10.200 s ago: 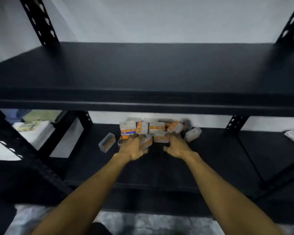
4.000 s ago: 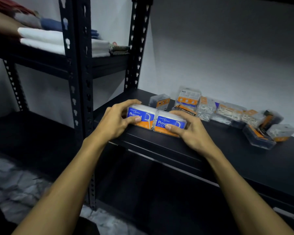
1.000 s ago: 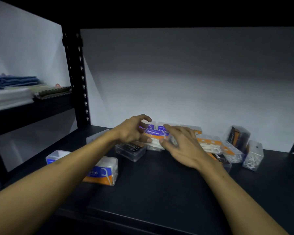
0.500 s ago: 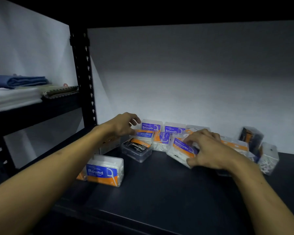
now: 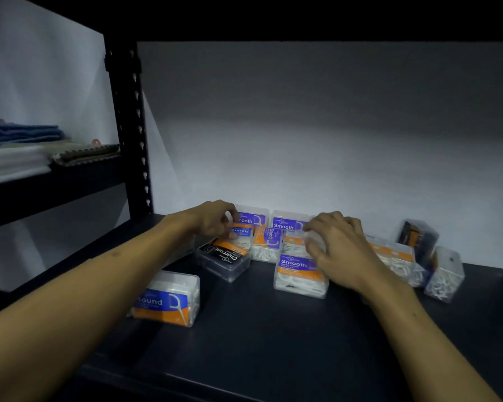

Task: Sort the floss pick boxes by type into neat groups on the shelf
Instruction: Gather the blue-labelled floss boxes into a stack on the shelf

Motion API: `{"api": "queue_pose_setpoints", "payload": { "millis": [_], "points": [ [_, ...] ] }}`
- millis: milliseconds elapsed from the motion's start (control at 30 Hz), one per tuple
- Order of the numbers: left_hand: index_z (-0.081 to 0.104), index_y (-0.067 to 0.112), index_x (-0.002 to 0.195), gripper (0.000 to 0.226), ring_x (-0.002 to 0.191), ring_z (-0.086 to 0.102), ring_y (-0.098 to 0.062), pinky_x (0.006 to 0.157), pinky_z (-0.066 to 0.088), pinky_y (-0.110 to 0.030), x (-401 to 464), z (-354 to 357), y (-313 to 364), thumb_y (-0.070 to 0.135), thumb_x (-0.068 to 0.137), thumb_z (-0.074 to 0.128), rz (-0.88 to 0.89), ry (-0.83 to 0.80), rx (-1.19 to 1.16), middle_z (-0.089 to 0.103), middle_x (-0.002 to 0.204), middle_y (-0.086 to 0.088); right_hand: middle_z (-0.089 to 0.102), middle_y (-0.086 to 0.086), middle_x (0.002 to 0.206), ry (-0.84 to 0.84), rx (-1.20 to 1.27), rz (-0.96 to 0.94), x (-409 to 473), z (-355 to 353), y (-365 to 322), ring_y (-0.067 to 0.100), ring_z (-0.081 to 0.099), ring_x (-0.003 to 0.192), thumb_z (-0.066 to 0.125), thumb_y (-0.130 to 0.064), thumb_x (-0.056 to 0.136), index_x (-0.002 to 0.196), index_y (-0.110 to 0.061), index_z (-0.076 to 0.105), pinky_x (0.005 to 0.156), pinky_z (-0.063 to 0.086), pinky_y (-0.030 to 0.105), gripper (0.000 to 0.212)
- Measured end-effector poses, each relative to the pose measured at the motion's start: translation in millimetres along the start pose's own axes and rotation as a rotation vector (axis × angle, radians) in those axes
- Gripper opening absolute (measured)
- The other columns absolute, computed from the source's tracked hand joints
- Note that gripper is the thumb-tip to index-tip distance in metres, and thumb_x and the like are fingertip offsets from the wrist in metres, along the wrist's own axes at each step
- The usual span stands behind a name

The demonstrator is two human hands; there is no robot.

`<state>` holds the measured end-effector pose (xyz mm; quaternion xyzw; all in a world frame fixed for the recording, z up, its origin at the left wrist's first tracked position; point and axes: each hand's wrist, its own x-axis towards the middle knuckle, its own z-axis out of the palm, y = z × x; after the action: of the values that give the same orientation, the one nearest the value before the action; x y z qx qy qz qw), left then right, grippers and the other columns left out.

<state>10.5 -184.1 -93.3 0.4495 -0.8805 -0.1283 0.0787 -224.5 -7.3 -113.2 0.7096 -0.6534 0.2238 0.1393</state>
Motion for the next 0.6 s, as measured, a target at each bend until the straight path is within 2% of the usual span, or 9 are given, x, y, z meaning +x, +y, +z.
{"api": "queue_pose_setpoints", "payload": {
  "millis": [133, 233, 300, 400, 433, 500, 533, 567, 600],
  "points": [
    [0.054, 0.014, 0.136, 0.066, 0.115, 0.054, -0.025, 0.097, 0.043, -0.033, 0, -2, 4, 0.036, 0.079, 0.08, 0.009, 0.038, 0.113, 0.055, 0.13, -0.009, 0.062, 0.005, 0.131, 0.042, -0.029, 0.126, 19, 0, 13, 0.024, 0.051, 0.122, 0.045, -0.019, 0.1, 0.13, -0.014, 0.059, 0.104, 0.03, 0.04, 0.034],
    [0.056, 0.013, 0.132, 0.065, 0.106, 0.051, -0.021, 0.089, 0.041, -0.029, 5, 0, 6, 0.036, 0.077, 0.082, 0.03, 0.077, 0.178, 0.054, 0.127, -0.011, 0.054, 0.01, 0.142, -0.121, -0.092, 0.265, 37, 3, 25, 0.03, 0.047, 0.13, 0.043, -0.023, 0.1, 0.14, -0.015, 0.051, 0.105, 0.033, 0.041, 0.041],
    [0.055, 0.013, 0.129, 0.065, 0.103, 0.05, -0.019, 0.089, 0.042, -0.029, 9, 1, 6, 0.034, 0.076, 0.084, 0.028, 0.076, 0.178, 0.054, 0.127, -0.01, 0.047, 0.009, 0.151, -0.248, -0.02, 0.349, 43, -2, 34, 0.03, 0.045, 0.136, 0.04, -0.031, 0.103, 0.145, -0.018, 0.047, 0.11, 0.035, 0.042, 0.045],
    [0.053, 0.014, 0.128, 0.063, 0.113, 0.054, -0.024, 0.09, 0.044, -0.031, 13, 1, 6, 0.033, 0.076, 0.083, 0.02, 0.045, 0.178, 0.056, 0.132, -0.008, 0.044, 0.002, 0.155, -0.444, 0.036, 0.339, 35, -19, 43, 0.026, 0.046, 0.138, 0.041, -0.04, 0.104, 0.136, -0.024, 0.059, 0.111, 0.036, 0.037, 0.041],
    [0.052, 0.015, 0.128, 0.063, 0.115, 0.054, -0.025, 0.091, 0.045, -0.032, 14, 1, 6, 0.034, 0.077, 0.083, 0.021, 0.039, 0.179, 0.055, 0.133, -0.008, 0.049, 0.001, 0.151, -0.473, 0.069, 0.344, 29, -26, 44, 0.024, 0.05, 0.133, 0.045, -0.041, 0.102, 0.126, -0.024, 0.067, 0.107, 0.038, 0.034, 0.037],
    [0.051, 0.016, 0.127, 0.061, 0.115, 0.055, -0.025, 0.093, 0.046, -0.035, 15, 1, 5, 0.034, 0.077, 0.083, 0.027, 0.027, 0.177, 0.055, 0.134, -0.007, 0.071, -0.001, 0.119, -0.471, 0.166, 0.387, 17, -39, 46, 0.02, 0.066, 0.106, 0.052, -0.041, 0.098, 0.095, -0.018, 0.076, 0.089, 0.047, 0.033, 0.033],
    [0.051, 0.017, 0.126, 0.061, 0.114, 0.055, -0.024, 0.093, 0.047, -0.035, 15, 1, 4, 0.034, 0.078, 0.082, 0.028, 0.021, 0.172, 0.055, 0.134, -0.007, 0.074, -0.002, 0.094, -0.468, 0.189, 0.408, 12, -44, 46, 0.017, 0.067, 0.087, 0.054, -0.04, 0.095, 0.08, -0.014, 0.072, 0.076, 0.047, 0.032, 0.035],
    [0.051, 0.017, 0.126, 0.059, 0.113, 0.055, -0.024, 0.093, 0.047, -0.035, 15, 1, 4, 0.033, 0.078, 0.082, 0.029, 0.015, 0.165, 0.055, 0.134, -0.007, 0.067, -0.004, 0.074, -0.459, 0.186, 0.429, 8, -47, 46, 0.016, 0.062, 0.072, 0.055, -0.037, 0.094, 0.068, -0.013, 0.065, 0.066, 0.044, 0.03, 0.036],
    [0.05, 0.017, 0.125, 0.058, 0.112, 0.055, -0.023, 0.092, 0.047, -0.035, 15, 1, 4, 0.032, 0.078, 0.082, 0.03, 0.009, 0.157, 0.055, 0.134, -0.007, 0.062, -0.003, 0.066, -0.437, 0.171, 0.439, 7, -48, 45, 0.015, 0.058, 0.066, 0.056, -0.035, 0.092, 0.063, -0.014, 0.061, 0.06, 0.04, 0.029, 0.037]
  ]
}}
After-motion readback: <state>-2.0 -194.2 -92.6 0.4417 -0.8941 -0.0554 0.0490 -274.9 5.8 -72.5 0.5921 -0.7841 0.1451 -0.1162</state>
